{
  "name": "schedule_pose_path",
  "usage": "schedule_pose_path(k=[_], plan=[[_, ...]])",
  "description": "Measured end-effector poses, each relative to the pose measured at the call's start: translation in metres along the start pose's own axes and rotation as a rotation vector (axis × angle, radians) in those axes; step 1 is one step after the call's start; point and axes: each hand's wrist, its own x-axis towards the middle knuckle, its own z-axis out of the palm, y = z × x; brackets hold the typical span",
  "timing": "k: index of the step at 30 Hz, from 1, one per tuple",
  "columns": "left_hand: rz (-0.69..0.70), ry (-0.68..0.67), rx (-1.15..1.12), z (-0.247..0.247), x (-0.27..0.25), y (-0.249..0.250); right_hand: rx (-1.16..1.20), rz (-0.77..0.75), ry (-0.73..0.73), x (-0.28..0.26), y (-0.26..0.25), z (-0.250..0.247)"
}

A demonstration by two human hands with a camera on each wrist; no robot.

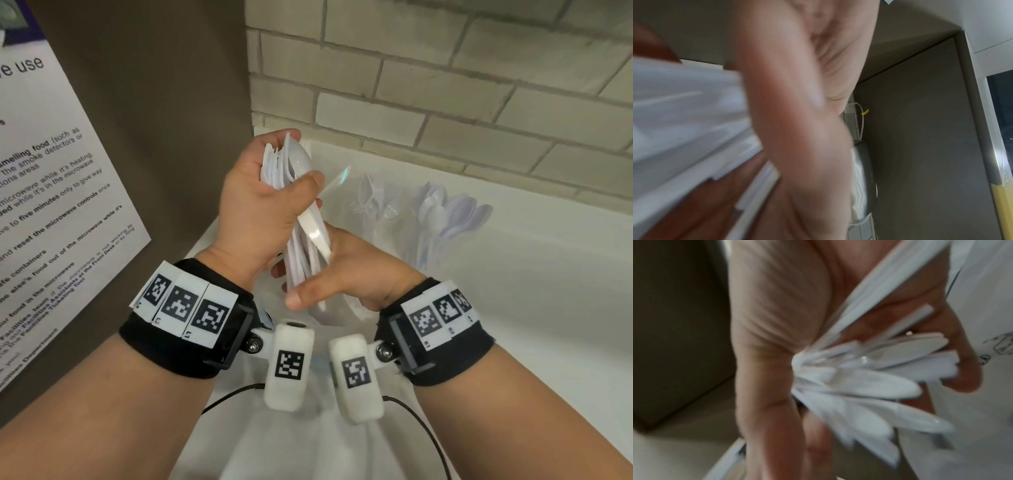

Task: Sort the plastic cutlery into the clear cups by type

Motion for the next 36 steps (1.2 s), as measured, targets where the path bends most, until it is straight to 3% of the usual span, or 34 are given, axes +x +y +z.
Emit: schedule_pose_path(k=[2, 12, 17, 20, 22, 26, 33, 34, 36], plan=[[-0.011, 0.033, -0.041, -0.001, 0.002, 0.002, 0.011, 0.006, -0.071, -0.004, 0.001, -0.004], [-0.052, 0.017, -0.136, 0.007, -0.004, -0.003, 0.129, 0.127, 0.243, 0.001, 0.009, 0.013], [-0.054, -0.025, -0.139, 0.002, -0.003, -0.008, 0.093, 0.087, 0.323, 0.004, 0.008, 0.016], [-0.089, -0.164, -0.205, -0.009, -0.003, -0.018, 0.125, 0.056, 0.437, 0.007, 0.013, 0.016], [-0.218, -0.238, -0.217, -0.015, -0.007, -0.024, 0.163, 0.028, 0.483, 0.008, 0.014, 0.013], [-0.378, -0.487, -0.055, -0.011, -0.017, -0.023, 0.104, -0.003, 0.377, 0.007, 0.011, 0.014], [-0.402, -0.301, -0.054, -0.008, -0.012, -0.015, 0.056, 0.035, 0.145, 0.005, 0.012, 0.007], [-0.389, -0.23, -0.078, -0.009, -0.011, -0.015, -0.015, 0.074, 0.137, 0.004, 0.011, 0.0], [-0.386, -0.09, -0.16, -0.011, -0.008, -0.016, -0.176, 0.129, 0.253, 0.001, 0.006, -0.015]])
